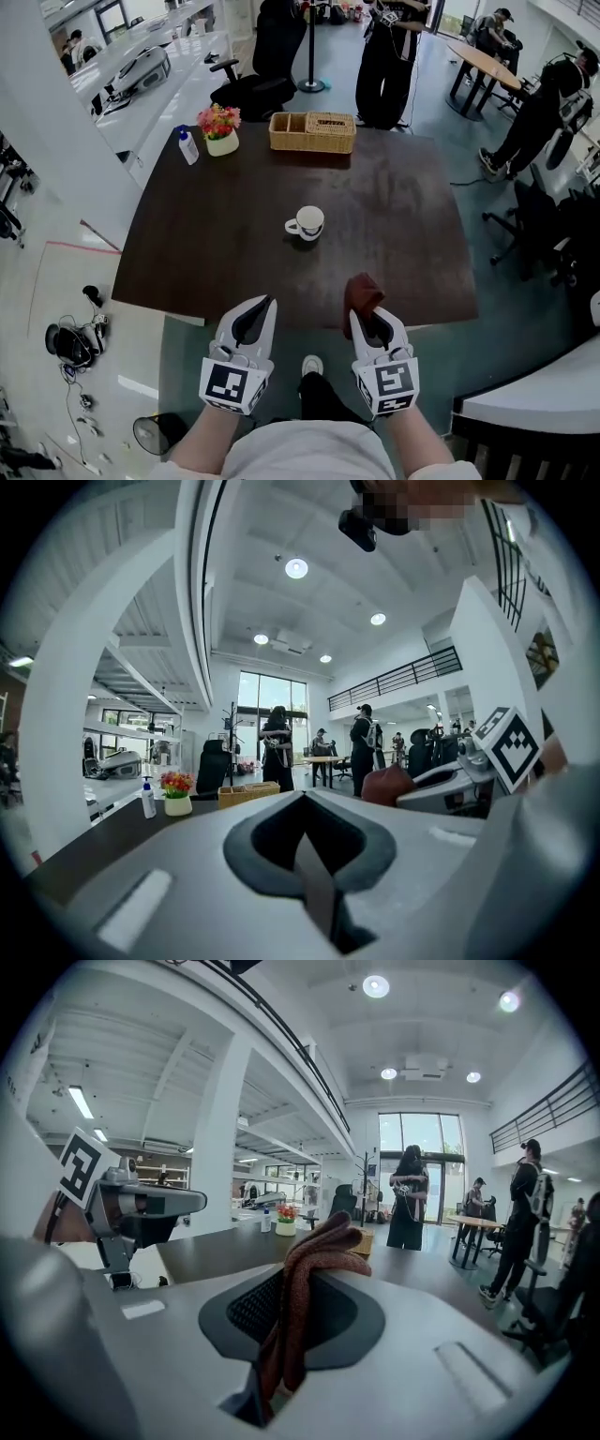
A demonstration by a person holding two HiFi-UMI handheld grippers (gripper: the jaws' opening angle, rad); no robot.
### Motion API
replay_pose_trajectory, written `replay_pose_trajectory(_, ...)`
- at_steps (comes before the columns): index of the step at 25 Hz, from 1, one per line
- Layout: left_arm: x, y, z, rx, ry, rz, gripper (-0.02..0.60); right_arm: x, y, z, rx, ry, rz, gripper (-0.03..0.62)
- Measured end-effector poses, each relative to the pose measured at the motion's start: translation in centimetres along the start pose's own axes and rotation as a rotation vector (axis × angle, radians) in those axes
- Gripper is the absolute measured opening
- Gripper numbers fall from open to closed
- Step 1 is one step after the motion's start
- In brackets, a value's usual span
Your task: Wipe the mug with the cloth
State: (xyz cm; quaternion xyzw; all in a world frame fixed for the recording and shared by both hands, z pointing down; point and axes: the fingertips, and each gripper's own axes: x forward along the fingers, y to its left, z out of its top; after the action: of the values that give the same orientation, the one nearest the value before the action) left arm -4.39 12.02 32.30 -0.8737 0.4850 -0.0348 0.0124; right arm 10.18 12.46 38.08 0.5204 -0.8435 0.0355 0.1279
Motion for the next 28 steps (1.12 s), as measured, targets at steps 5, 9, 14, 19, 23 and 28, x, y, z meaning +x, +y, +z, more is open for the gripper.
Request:
replay_pose_trajectory(5,-7.5,-3.8,0.5,0.024,-0.015,-0.017,0.0,-6.0,4.8,0.5,-0.047,-0.015,0.016,0.08)
replay_pose_trajectory(9,-13.0,-6.2,1.9,0.026,-0.029,-0.03,0.0,-11.1,8.5,1.0,-0.059,-0.033,-0.002,0.08)
replay_pose_trajectory(14,-18.4,-8.8,2.8,0.028,-0.029,-0.034,0.0,-16.6,11.8,0.1,-0.04,-0.027,-0.032,0.08)
replay_pose_trajectory(19,-21.9,-11.2,3.0,0.052,-0.016,-0.029,0.0,-20.9,13.4,-0.9,-0.027,-0.025,-0.04,0.08)
replay_pose_trajectory(23,-23.3,-12.8,3.2,0.06,-0.011,-0.015,0.0,-23.5,14.3,-1.0,-0.032,-0.025,-0.024,0.08)
replay_pose_trajectory(28,-24.6,-15.3,3.1,0.063,-0.015,-0.031,0.0,-25.9,14.5,-0.9,-0.029,-0.033,-0.02,0.078)
